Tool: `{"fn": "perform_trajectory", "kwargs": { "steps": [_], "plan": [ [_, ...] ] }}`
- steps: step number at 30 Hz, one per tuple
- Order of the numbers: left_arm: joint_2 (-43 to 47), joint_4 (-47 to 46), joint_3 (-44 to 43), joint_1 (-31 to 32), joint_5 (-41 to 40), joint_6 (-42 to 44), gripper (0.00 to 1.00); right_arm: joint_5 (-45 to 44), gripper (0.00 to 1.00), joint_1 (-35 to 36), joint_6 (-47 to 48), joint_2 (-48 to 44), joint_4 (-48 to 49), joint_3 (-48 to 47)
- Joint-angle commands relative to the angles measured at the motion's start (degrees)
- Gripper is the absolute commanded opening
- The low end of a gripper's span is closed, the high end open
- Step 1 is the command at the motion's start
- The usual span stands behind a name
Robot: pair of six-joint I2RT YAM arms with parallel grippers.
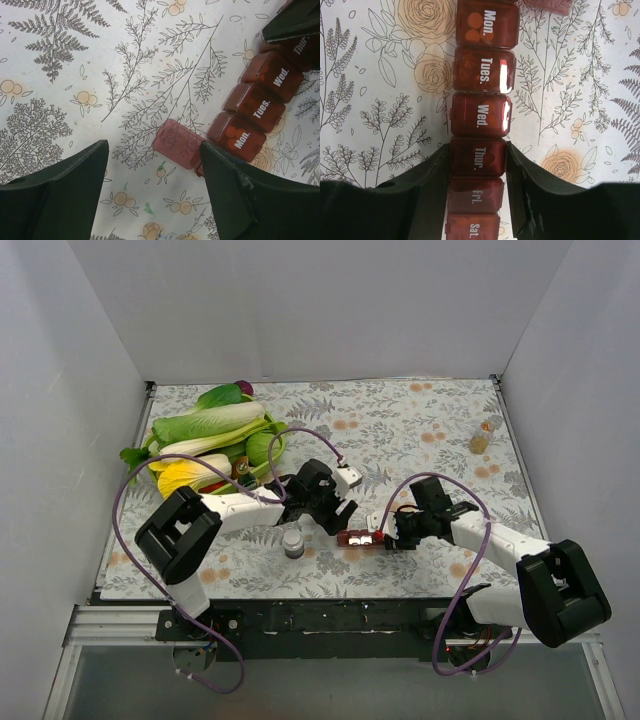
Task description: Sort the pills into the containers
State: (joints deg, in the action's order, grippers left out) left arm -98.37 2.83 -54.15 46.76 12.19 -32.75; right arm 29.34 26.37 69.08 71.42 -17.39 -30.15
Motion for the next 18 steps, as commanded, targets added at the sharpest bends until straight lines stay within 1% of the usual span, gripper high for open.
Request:
{"fn": "perform_trajectory", "kwargs": {
  "steps": [1, 4, 7, 8, 10, 11, 13, 15, 16, 18],
  "plan": [
    [4.93, 2.79, -2.36, -0.88, -0.32, -2.57, 0.75, -0.25, 0.22, 0.17, -0.08, 1.53, -1.16, -0.52],
    [8.71, 3.23, -2.97, -2.02, 0.2, -3.72, 0.76, -0.6, 0.28, 0.26, -0.79, 1.88, -1.16, -1.14],
    [13.19, 3.67, -3.24, -2.81, 0.47, -4.86, 0.79, -0.78, 0.38, 0.26, -1.23, 2.41, -1.51, -1.93],
    [14.42, 3.93, -3.42, -2.99, 0.99, -5.47, 0.8, -0.69, 0.47, 0.17, -1.4, 2.5, -1.68, -2.02],
    [17.76, 4.55, -3.85, -3.52, 1.7, -5.92, 0.82, -0.69, 0.56, 0.17, -1.14, 2.5, -2.47, -2.45],
    [18.82, 5.51, -4.12, -3.69, 1.96, -6.09, 0.83, -0.52, 0.65, 0.17, -1.05, 2.24, -2.74, -2.63],
    [22.15, 6.39, -4.12, -4.31, 1.97, -6.62, 0.86, -0.17, 0.71, 0.17, -1.05, 1.54, -3.96, -3.33],
    [25.92, 7.71, -4.03, -4.57, 1.97, -6.97, 0.89, 0.01, 0.82, 0.17, -1.23, 1.09, -4.58, -3.95],
    [27.16, 8.24, -3.86, -4.75, 1.7, -6.97, 0.9, 0.1, 0.86, 0.17, -1.58, 0.57, -5.54, -4.91],
    [29.89, 9.38, -2.98, -4.93, 1.27, -7.06, 0.94, 0.36, 0.88, 0.0, -2.01, -0.13, -6.95, -6.23]
  ]
}}
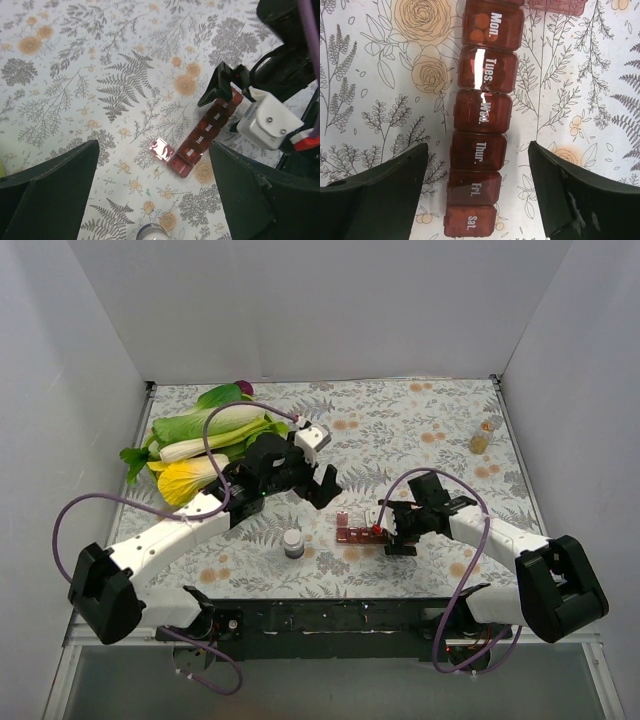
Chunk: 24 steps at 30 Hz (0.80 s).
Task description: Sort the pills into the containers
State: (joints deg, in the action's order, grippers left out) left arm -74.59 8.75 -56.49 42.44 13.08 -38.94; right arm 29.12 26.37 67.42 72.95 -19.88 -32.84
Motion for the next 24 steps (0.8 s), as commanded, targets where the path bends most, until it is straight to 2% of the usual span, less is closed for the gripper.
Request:
{"fn": "perform_trajectory", "kwargs": {
  "steps": [1, 4, 8, 12, 15, 16, 20, 24],
  "plan": [
    [9.08, 4.25, -0.38, -0.6, 0.37, -0.88, 0.95, 1.19, 0.89, -0.35, -0.71, -1.84, -6.29, -5.29],
    [14.97, 5.83, 1.11, -0.69, -0.33, -1.92, 0.98, 3.3, 0.89, -2.63, -2.02, -3.16, -9.38, -8.72],
    [22.53, 8.03, 3.57, -0.86, -1.74, -4.83, 0.98, 4.1, 0.89, -10.08, -9.65, -5.36, -9.74, -15.65],
    [27.65, 10.49, 6.65, -1.04, -3.67, -7.38, 0.98, 0.15, 0.88, -18.44, -27.98, -5.45, -3.7, -20.84],
    [31.68, 10.93, 9.9, -1.04, -4.29, -6.42, 0.98, -6.43, 0.88, -25.56, -37.06, -4.57, 3.23, -22.87],
    [32.65, 10.59, 11.56, -1.04, -4.47, -6.07, 0.98, -11.76, 0.89, -27.58, -42.66, -3.96, 4.75, -23.67],
    [36.7, 9.35, 14.73, -1.04, -4.82, -3.6, 0.98, -24.7, 0.9, -33.04, -50.79, 3.15, 6.08, -30.77],
    [38.72, 8.12, 17.02, -1.04, -5.43, -3.25, 0.98, -27.19, 0.9, -36.73, -53.44, 15.26, -0.5, -41.67]
  ]
}}
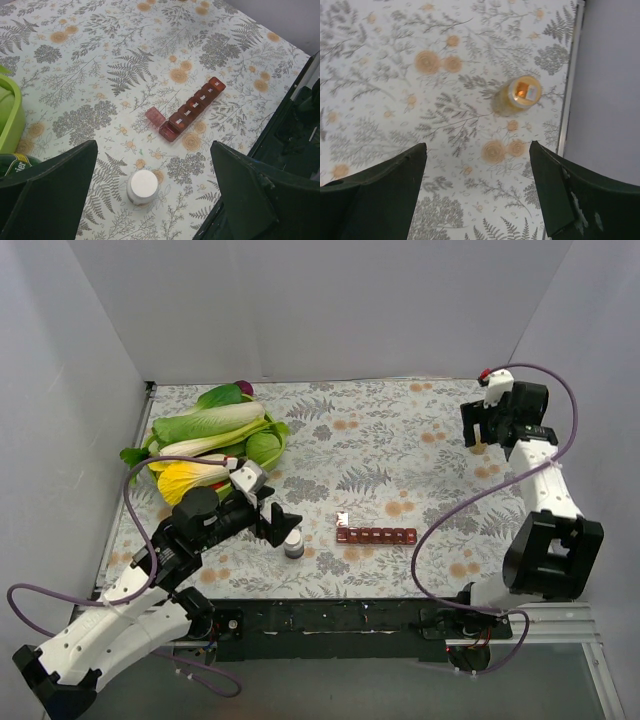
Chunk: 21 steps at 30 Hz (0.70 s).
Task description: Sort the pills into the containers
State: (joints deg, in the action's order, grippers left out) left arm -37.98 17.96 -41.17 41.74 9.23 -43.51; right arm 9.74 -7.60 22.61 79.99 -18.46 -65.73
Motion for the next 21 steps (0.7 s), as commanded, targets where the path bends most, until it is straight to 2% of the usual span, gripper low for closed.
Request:
{"fn": "perform_trajectory", "kwargs": {
  "steps": [1, 8, 21],
  "plan": [
    [2.73, -1.25, 2.23, -0.34, -1.68, 1.06, 0.98, -6.67, 0.9, -3.47, -8.72, 9.91, -2.54, -11.67],
    [5.19, -1.78, 4.69, -0.34, -1.68, -1.14, 0.98, -0.78, 0.91, -9.27, -9.08, 21.34, -3.52, -17.4],
    [1.59, -3.28, 3.38, -0.34, -1.85, -1.76, 0.98, 2.57, 0.88, -9.19, -7.14, 35.31, -1.41, -25.14]
  ]
}}
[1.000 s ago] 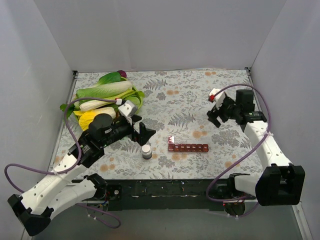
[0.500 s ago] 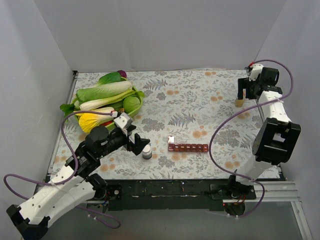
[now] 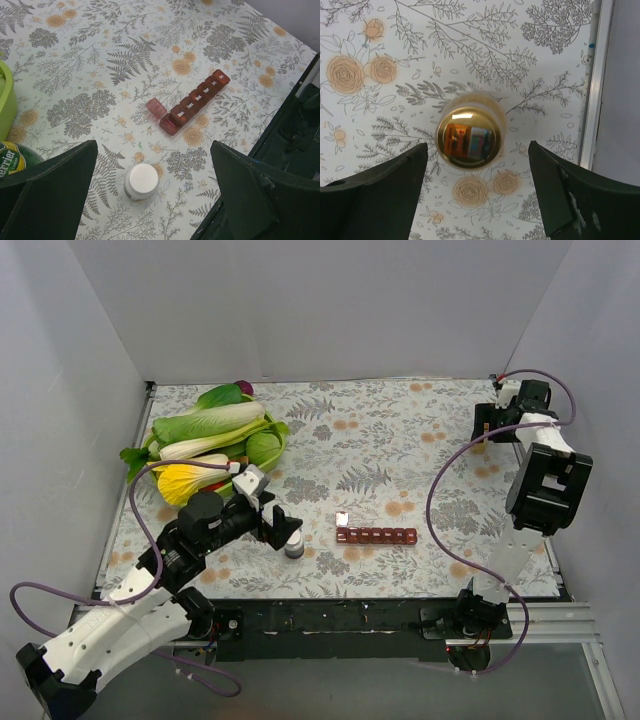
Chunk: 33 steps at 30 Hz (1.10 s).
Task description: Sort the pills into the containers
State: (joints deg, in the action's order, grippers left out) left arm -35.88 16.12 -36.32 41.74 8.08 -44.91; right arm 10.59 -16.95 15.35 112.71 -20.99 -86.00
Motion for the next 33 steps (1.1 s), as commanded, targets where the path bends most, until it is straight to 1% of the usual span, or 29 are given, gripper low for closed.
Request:
{"fn": "perform_trajectory", "kwargs": {
  "steps": [1, 6, 7, 9, 12, 13, 14, 16, 18, 19, 21, 22, 23, 24, 25, 26, 27, 28, 30, 31, 33],
  "plan": [
    [-0.68, -1.7, -1.56, -0.34, -0.87, -0.36, 0.98, 1.89, 0.87, 0.16, 0.29, 3.13, 1.13, -5.67],
    [-0.68, -2.93, -1.39, -0.34, -0.52, -1.5, 0.98, 2.42, 0.82, 1.04, 1.43, 4.89, 2.62, -6.2],
    [-0.86, -3.02, -1.39, -0.34, -0.34, -1.94, 0.98, 2.51, 0.79, 1.22, 1.69, 5.07, 2.8, -6.2],
    [-1.3, -3.02, -1.65, -0.34, -0.08, -2.29, 0.98, 2.33, 0.75, 2.01, 2.66, 5.07, 3.32, -5.85],
    [-1.48, -3.11, -2.09, -0.34, 0.54, -2.73, 0.98, 2.94, 0.58, 2.88, 4.76, 4.63, 4.12, -4.62],
    [-1.39, -3.02, -2.09, -0.34, 0.71, -2.82, 0.98, 3.82, 0.42, 3.06, 5.38, 4.37, 4.12, -4.18],
    [-1.39, -3.02, -2.09, -0.34, 0.89, -2.91, 0.98, 4.35, 0.35, 3.5, 6.34, 4.1, 4.21, -3.74],
    [-1.3, -3.02, -2.09, -0.34, 1.59, -2.91, 0.98, 6.36, 0.24, 4.2, 9.41, 2.61, 4.64, -1.55],
    [-1.3, -3.02, -2.09, -0.34, 2.12, -2.99, 0.98, 9.34, 0.21, 5.43, 12.32, 0.51, 3.69, 0.21],
    [-1.3, -3.28, -2.01, -0.34, 2.55, -3.0, 0.98, 13.36, 0.19, 6.22, 16.68, -0.37, 1.85, 2.13],
    [-1.3, -3.55, -1.83, -0.34, 3.7, -3.17, 0.98, 19.69, 0.17, 9.29, 21.62, -3.26, -0.97, 4.51],
    [-1.39, -4.25, -1.66, -0.34, 3.96, -3.26, 0.98, 21.56, 0.17, 12.35, 27.13, -4.33, -4.29, 6.96],
    [-1.39, -4.6, -1.39, -0.34, 4.75, -3.35, 0.98, 22.97, 0.17, 14.12, 30.06, -6.34, -5.71, 8.2],
    [-1.47, -4.95, -1.22, -0.34, 5.1, -3.43, 0.98, 25.07, 0.16, 16.05, 31.91, -7.4, -6.6, 9.43],
    [-1.65, -5.57, -1.04, -0.34, 5.37, -3.52, 0.98, 25.79, 0.16, 20.6, 33.32, -8.37, -7.39, 12.05],
    [-1.83, -5.92, -0.78, -0.34, 5.63, -3.7, 0.98, 26.15, 0.16, 22.82, 35.43, -9.16, -8.27, 13.04],
    [-1.83, -6.27, -0.69, -0.25, 5.81, -3.87, 0.98, 26.15, 0.16, 25.1, 35.88, -10.3, -8.45, 13.83],
    [-2.09, -6.71, -0.51, -0.34, 6.07, -4.22, 0.98, 26.06, 0.16, 29.3, 35.97, -10.66, -8.45, 14.36],
    [-2.44, -7.33, -0.16, -0.34, 6.07, -4.58, 0.98, 25.54, 0.17, 32.84, 34.92, -10.84, -7.84, 14.63],
    [-2.62, -7.68, 0.01, -0.34, 5.9, -5.19, 0.98, 25.36, 0.18, 35.99, 34.74, -10.58, -7.83, 14.28],
    [-3.14, -8.21, 0.54, -0.34, 5.29, -6.15, 0.98, 23.61, 0.21, 38.56, 33.87, -9.0, -8.01, 12.44]
  ]
}}
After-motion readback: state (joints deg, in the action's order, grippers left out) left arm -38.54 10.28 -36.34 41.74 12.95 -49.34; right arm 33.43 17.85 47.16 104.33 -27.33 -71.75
